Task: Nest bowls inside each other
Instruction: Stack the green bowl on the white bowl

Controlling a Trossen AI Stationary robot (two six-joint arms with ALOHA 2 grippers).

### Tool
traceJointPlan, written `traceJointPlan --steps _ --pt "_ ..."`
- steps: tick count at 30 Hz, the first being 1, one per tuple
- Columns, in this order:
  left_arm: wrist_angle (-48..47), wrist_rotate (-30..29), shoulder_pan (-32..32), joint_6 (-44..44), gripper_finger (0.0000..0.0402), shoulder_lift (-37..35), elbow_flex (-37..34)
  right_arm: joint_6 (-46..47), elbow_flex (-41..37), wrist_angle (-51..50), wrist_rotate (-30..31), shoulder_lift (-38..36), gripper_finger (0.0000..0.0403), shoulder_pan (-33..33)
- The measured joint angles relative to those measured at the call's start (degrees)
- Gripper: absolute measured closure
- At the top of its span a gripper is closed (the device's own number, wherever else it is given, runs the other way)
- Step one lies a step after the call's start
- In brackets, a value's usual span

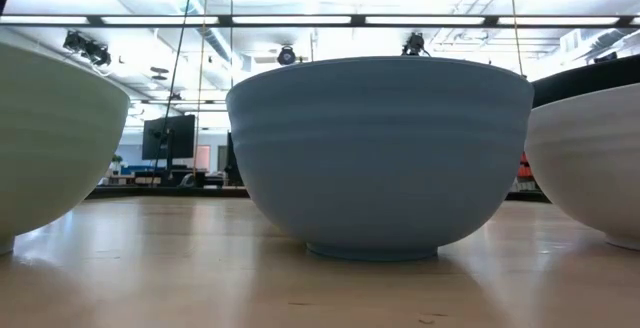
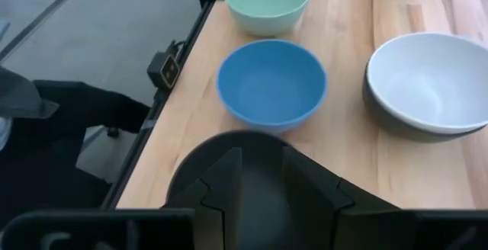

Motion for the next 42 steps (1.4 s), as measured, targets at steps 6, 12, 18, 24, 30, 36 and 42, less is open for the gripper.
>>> traceJointPlan --steps 6,12,18,24,30,36,42 --pt "0.0 0.0 2.9 -0.1 0.0331 -0.8 0.0 1.2 -0.5 0.5 0.1 0.0 0.0298 3.1" --pt "0.0 0.5 5.1 4.8 0.0336 -1.5 0.0 1.2 -0.5 1.1 2.4 0.0 0.0298 6.9" --pt "1.1 -4.0 4.3 7.3 0.0345 -4.1 0.1 -0.6 -0.5 2.1 4.9 -0.9 0.0298 8.5" --pt "3.0 -13.4 1.7 9.9 0.0349 -9.4 0.1 -3.1 -0.5 4.3 5.8 -3.2 0.0298 8.5" --pt "2.1 -21.8 -2.6 7.9 0.0345 -14.8 0.1 -3.5 -0.5 4.3 7.5 -4.1 0.0298 8.5" --pt "0.0 -24.1 -6.7 2.7 0.0349 -17.4 -3.3 -3.5 -0.5 4.3 7.6 -4.1 0.0298 8.5" --pt "0.0 -21.8 -7.5 -10.3 0.0353 -23.2 -20.4 -3.2 -0.5 4.3 7.6 -4.1 0.0298 8.5"
